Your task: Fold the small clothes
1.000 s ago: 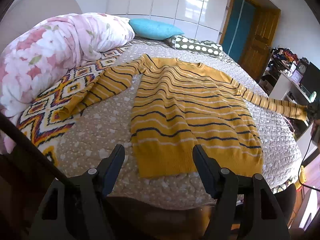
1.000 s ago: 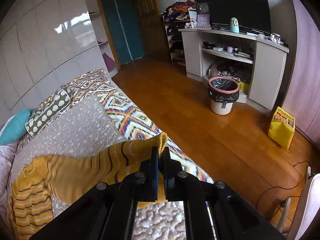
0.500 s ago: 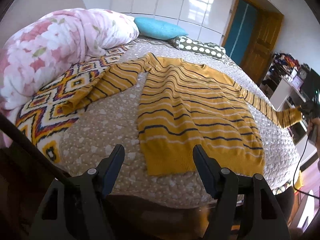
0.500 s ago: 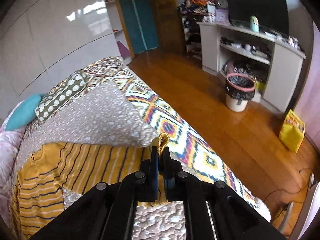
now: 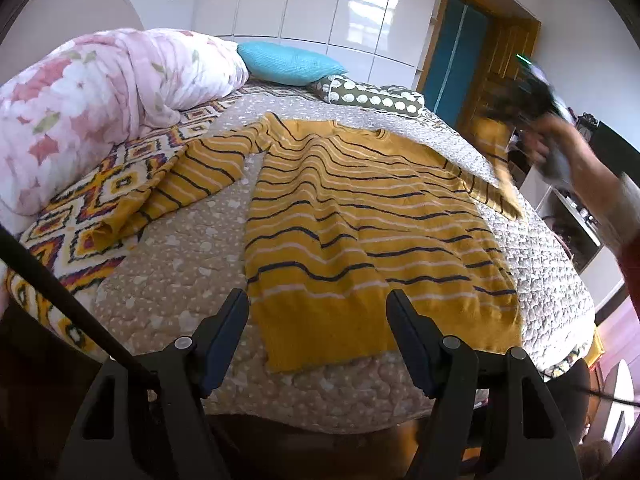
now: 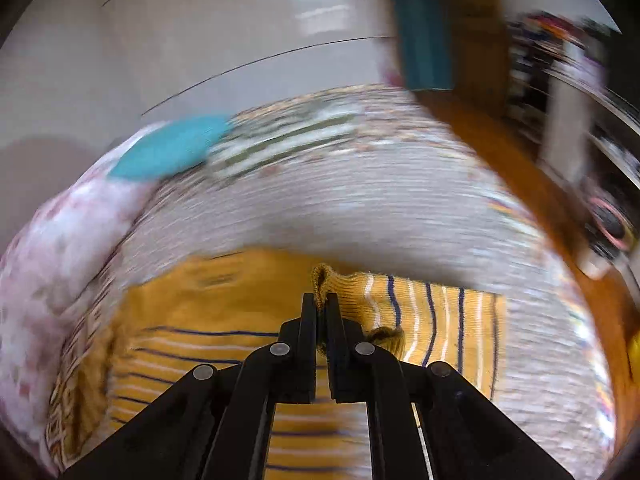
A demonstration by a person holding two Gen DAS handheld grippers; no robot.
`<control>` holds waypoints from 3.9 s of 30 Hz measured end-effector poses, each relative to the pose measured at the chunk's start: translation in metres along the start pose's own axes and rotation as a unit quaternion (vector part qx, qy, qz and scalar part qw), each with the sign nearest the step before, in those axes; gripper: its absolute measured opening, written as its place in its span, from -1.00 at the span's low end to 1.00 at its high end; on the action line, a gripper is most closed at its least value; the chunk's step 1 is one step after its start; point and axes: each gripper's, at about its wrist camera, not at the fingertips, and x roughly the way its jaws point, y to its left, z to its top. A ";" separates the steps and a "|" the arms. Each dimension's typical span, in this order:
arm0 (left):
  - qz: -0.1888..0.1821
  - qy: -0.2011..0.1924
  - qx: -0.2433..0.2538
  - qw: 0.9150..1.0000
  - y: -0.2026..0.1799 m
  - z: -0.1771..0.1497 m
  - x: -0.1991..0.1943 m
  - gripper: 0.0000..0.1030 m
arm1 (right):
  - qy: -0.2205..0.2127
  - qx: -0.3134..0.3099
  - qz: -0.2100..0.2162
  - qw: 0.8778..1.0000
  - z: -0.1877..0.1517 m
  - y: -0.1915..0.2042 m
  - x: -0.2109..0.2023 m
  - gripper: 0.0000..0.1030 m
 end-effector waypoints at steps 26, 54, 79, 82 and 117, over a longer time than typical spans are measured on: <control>0.092 -0.010 -0.108 0.990 0.118 0.013 0.010 0.46 | 0.082 -0.138 0.104 0.982 -0.083 0.138 0.037 -0.07; 0.163 0.066 -0.155 0.972 0.231 0.217 0.102 -0.82 | -0.003 0.032 -0.134 0.990 -0.145 -0.192 -0.097 0.03; 0.023 0.065 0.112 0.991 -0.068 0.188 0.114 0.38 | 0.032 0.022 0.012 0.999 -0.197 -0.161 -0.064 0.04; 0.075 0.059 0.082 0.992 -0.021 0.159 0.098 0.43 | 0.037 0.013 0.033 0.999 -0.193 -0.136 -0.057 0.04; -0.006 0.108 -0.085 0.990 0.028 0.022 0.059 -0.87 | 0.111 0.069 0.205 0.970 -0.304 -0.085 -0.098 -0.92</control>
